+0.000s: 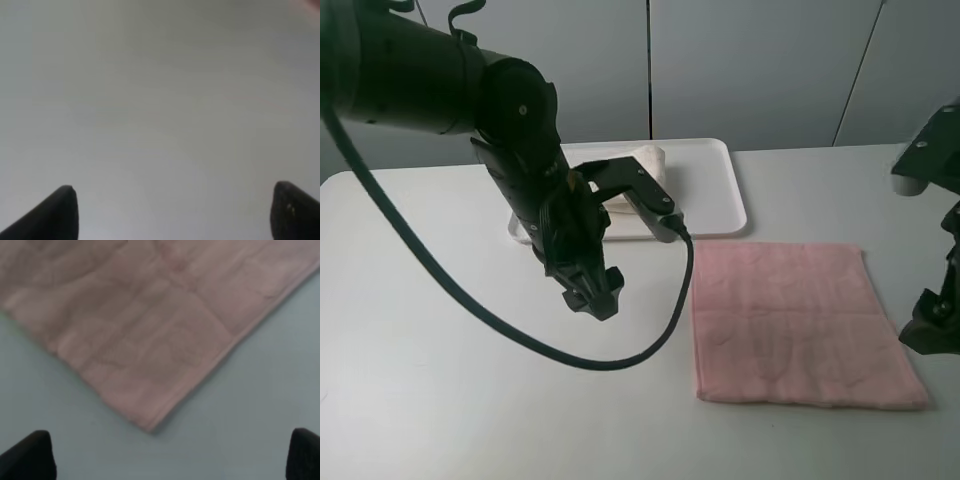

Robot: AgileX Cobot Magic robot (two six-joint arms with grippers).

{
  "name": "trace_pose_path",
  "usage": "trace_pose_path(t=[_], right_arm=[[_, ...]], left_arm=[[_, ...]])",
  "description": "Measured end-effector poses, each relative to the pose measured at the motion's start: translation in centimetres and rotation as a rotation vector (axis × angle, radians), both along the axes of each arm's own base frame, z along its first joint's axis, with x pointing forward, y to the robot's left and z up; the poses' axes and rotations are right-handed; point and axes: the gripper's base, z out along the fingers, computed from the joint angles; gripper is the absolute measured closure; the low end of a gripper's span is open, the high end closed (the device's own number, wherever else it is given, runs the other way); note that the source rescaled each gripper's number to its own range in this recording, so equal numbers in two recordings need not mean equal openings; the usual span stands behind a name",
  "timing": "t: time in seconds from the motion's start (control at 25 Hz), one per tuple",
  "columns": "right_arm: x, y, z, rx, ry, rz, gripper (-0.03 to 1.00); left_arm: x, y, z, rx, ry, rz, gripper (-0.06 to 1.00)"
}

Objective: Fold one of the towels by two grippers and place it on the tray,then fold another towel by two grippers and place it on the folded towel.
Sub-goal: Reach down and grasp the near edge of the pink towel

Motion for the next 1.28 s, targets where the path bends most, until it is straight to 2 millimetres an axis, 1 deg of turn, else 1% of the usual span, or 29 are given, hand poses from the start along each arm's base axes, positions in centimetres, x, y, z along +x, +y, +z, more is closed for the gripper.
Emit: trace_pose_path(t=[0.16, 0.28, 0.48, 0.6, 0.76, 0.88, 1.0, 1.28], right_arm=[[-0.5, -0.2, -0.9, -0.042, 0.037, 0.182, -0.03], [-0.9, -0.2, -1.4, -0.063, 0.064, 0.306, -0.03], [-0.9, -0.1, -2.0, -0.056, 0.039, 0.371, -0.03], [-1.2, -0.5, -3.1, -0.099, 0.051, 0.406, -0.03], [-2.0, -1.3, -5.0, -0.169, 0.105, 0.455, -0.03], [-2.6, -1.6, -5.9, -0.180, 0.117, 0.471, -0.03], [-2.7, -1.7, -6.3, -0.182, 0.102, 0.481, -0.03], [-2.3, -1.7, -6.3, -0.204, 0.058, 0.508, -0.03]], left_arm=[[-1.1, -1.9, 0.0, -0.029, -0.066, -0.144, -0.05], [-1.9, -3.1, 0.1, -0.049, -0.091, -0.195, -0.05], [-3.7, -4.7, 0.1, -0.061, -0.111, -0.293, -0.05], [-4.6, -5.5, -0.1, -0.063, -0.115, -0.332, -0.05], [-5.3, -6.3, -1.6, -0.040, -0.084, -0.361, -0.05], [-6.1, -6.9, -2.8, -0.021, -0.064, -0.385, -0.05], [-7.1, -7.7, -3.6, -0.016, -0.058, -0.419, -0.05], [-8.9, -9.1, -5.5, 0.017, -0.026, -0.475, -0.05]])
